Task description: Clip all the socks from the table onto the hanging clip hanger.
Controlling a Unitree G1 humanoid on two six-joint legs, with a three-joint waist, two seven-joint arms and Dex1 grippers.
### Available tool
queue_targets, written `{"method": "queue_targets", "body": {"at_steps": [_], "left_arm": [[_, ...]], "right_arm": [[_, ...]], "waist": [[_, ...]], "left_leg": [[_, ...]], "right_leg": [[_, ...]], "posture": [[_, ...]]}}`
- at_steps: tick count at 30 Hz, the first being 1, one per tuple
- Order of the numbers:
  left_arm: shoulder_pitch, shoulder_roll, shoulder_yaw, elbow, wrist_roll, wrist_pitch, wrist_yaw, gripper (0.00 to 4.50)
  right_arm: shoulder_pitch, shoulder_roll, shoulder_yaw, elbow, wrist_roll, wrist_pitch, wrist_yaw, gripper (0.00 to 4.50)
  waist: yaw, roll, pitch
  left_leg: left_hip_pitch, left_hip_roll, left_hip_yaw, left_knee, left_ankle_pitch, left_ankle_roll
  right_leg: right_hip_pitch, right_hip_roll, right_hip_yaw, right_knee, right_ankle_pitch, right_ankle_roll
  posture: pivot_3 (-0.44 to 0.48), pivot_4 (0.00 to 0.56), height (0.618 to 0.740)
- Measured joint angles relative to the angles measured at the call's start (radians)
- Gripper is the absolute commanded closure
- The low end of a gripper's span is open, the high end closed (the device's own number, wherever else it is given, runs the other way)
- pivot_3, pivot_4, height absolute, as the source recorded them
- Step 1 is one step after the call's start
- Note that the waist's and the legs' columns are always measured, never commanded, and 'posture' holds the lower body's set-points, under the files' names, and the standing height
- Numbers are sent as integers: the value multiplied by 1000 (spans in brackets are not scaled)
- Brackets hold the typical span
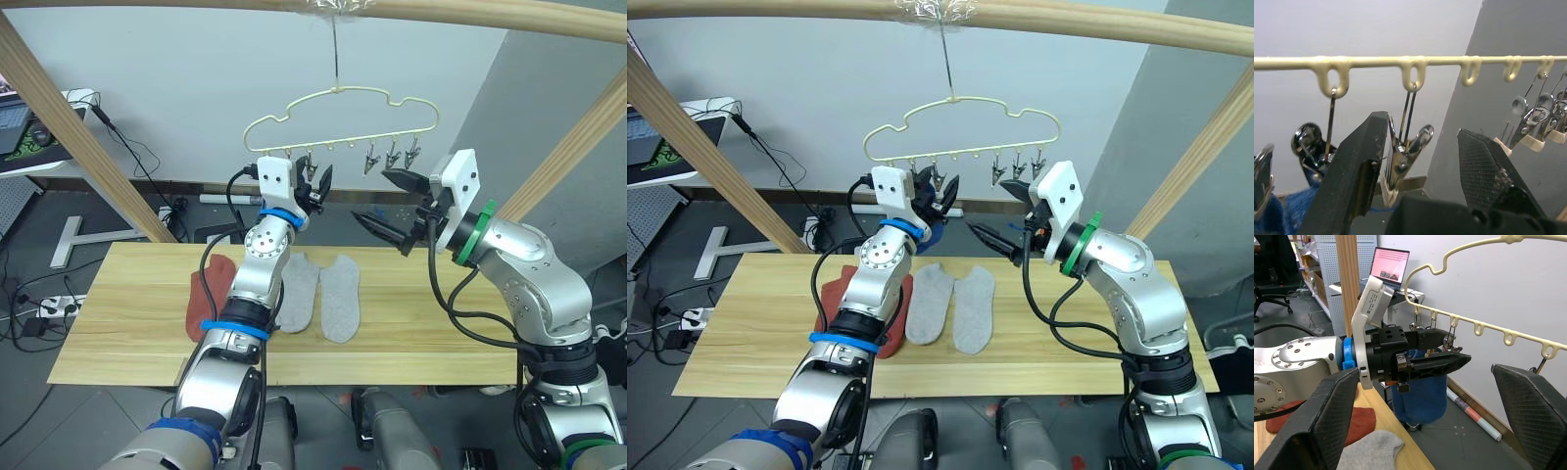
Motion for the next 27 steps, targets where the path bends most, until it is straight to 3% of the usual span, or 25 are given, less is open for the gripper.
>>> {"method": "queue_targets", "body": {"at_steps": [21, 24, 27], "left_arm": [[-36, 6, -9, 50, 62, -39, 20, 1922], [-36, 10, -9, 51, 73, -39, 21, 2453], [-36, 14, -9, 51, 78, -39, 23, 3374]], "right_arm": [[2, 7, 0, 0, 0, 0, -2, 0], [2, 11, 0, 0, 0, 0, -2, 0], [2, 13, 0, 0, 0, 0, -3, 0]], "waist": [[-3, 0, 0], [-3, 0, 0], [-3, 0, 0]], "left_leg": [[0, 0, 0, 0, 0, 0], [0, 0, 0, 0, 0, 0], [0, 0, 0, 0, 0, 0]], "right_leg": [[0, 0, 0, 1, 0, 0], [0, 0, 0, 1, 0, 0], [0, 0, 0, 1, 0, 0]], "posture": [[-111, 247, 740], [-111, 249, 740], [-111, 249, 740]]}}
